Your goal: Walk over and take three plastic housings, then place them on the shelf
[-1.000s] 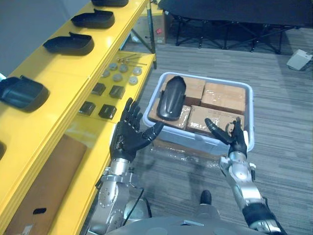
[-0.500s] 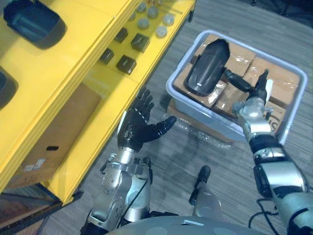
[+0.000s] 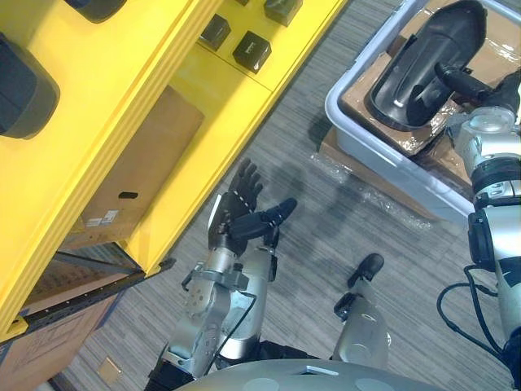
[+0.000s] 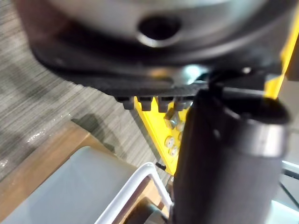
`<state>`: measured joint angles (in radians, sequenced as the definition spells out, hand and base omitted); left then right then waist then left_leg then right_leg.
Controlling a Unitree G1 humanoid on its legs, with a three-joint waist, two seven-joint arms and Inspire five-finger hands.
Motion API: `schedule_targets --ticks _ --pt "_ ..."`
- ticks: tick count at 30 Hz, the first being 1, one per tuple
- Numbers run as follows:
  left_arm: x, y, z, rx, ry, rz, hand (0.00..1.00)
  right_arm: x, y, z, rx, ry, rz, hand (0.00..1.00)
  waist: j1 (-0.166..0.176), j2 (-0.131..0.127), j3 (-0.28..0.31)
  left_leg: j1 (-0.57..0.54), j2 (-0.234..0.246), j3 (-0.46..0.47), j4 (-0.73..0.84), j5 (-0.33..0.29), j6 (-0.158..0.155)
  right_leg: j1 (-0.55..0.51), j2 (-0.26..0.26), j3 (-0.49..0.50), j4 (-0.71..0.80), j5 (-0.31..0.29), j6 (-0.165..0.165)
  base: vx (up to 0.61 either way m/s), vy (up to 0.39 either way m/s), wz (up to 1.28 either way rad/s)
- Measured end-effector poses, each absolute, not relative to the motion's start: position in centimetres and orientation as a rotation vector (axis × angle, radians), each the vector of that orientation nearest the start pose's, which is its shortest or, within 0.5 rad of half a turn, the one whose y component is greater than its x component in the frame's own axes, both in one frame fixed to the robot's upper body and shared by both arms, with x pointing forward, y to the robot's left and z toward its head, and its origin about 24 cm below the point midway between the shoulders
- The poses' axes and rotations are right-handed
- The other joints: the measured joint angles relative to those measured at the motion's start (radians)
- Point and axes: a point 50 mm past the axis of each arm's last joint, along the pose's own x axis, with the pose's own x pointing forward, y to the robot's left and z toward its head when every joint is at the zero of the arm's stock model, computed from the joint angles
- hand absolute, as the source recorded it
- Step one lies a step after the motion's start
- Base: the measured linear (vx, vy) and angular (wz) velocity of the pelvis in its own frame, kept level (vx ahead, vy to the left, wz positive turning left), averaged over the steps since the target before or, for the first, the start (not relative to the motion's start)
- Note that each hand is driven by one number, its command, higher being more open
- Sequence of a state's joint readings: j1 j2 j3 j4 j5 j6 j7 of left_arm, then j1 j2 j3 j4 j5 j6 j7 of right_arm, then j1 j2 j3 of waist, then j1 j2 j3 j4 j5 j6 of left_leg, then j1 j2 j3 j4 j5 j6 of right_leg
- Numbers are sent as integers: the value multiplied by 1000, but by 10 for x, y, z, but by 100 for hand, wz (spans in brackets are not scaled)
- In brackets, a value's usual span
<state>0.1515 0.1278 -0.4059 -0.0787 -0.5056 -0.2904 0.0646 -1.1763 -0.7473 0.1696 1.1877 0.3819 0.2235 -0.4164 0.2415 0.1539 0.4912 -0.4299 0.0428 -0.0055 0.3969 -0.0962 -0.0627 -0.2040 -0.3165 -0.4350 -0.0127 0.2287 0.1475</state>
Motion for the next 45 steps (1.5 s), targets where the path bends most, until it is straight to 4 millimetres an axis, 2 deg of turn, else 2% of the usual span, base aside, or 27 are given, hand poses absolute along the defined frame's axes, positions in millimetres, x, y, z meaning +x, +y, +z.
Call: schedule_targets --ticks 3,4,8,11,15,18,23,27,34,38,39,43,45 --pt "211 92 43 -473 -82 -227 100 373 -350 233 -205 115 -792 100 1 16 5 -2 -1 -5 -12 9 -3 -6 -4 -9 15 -5 -7 -79 8 7" --pt "211 92 43 -475 -85 -227 100 373 -351 235 -207 113 -786 0 1 17 5 -1 -3 -6 -21 16 -6 -8 -6 -16 15 -5 -7 -95 -1 4" --pt "214 89 46 -487 -101 -229 100 372 -352 243 -274 133 -769 0 -2 30 7 4 -2 -14 -59 50 -17 -26 -6 -28 33 -15 -21 -66 -18 5" --pt "213 85 45 -497 -91 -229 100 365 -364 247 -356 168 -807 0 0 33 7 16 0 -15 -91 70 -25 -33 -7 -30 44 -27 -38 -74 -19 -1" --pt "212 85 34 -514 -38 -206 100 355 -377 250 -418 237 -821 0 -5 40 6 37 1 -19 -140 101 -34 -39 -7 -37 50 -35 -49 -22 -6 -1" --pt "209 81 29 -514 -13 -212 100 352 -382 244 -456 305 -838 0 -5 50 4 52 3 -25 -170 121 -28 -36 -6 -40 51 -36 -49 0 0 0" --pt "208 79 30 -522 -16 -218 100 350 -383 240 -550 368 -846 0 -3 59 -2 58 3 -29 -178 129 -28 -32 -5 -46 52 -31 -42 34 -5 4" --pt "208 81 31 -527 -30 -211 100 349 -383 231 -562 434 -827 0 -1 59 -2 78 3 -31 -191 129 -28 -18 -6 -48 52 -31 -42 20 0 0" --pt "202 82 27 -531 -14 -202 100 350 -383 231 -588 412 -817 0 -5 59 -2 84 3 -30 -195 129 -28 -15 -6 -50 54 -35 -48 0 0 0" --pt "197 87 22 -518 4 -193 100 352 -381 235 -683 381 -822 0 -10 58 -1 84 4 -28 -195 129 -28 -14 -5 -49 54 -35 -48 0 0 0" --pt "195 90 24 -522 -4 -184 100 354 -380 239 -699 355 -830 100 -14 58 -1 84 4 -27 -195 129 -28 -14 -5 -49 54 -35 -48 0 0 0" --pt "197 97 31 -521 -43 -169 100 358 -373 249 -719 269 -826 100 -29 55 0 86 10 -25 -194 129 -28 -14 0 -44 54 -34 -48 0 -1 -3" --pt "198 102 36 -522 -75 -155 100 362 -367 247 -705 235 -792 100 -28 40 -5 89 21 -18 -195 127 -30 -19 11 -31 54 -34 -48 4 -19 -15"
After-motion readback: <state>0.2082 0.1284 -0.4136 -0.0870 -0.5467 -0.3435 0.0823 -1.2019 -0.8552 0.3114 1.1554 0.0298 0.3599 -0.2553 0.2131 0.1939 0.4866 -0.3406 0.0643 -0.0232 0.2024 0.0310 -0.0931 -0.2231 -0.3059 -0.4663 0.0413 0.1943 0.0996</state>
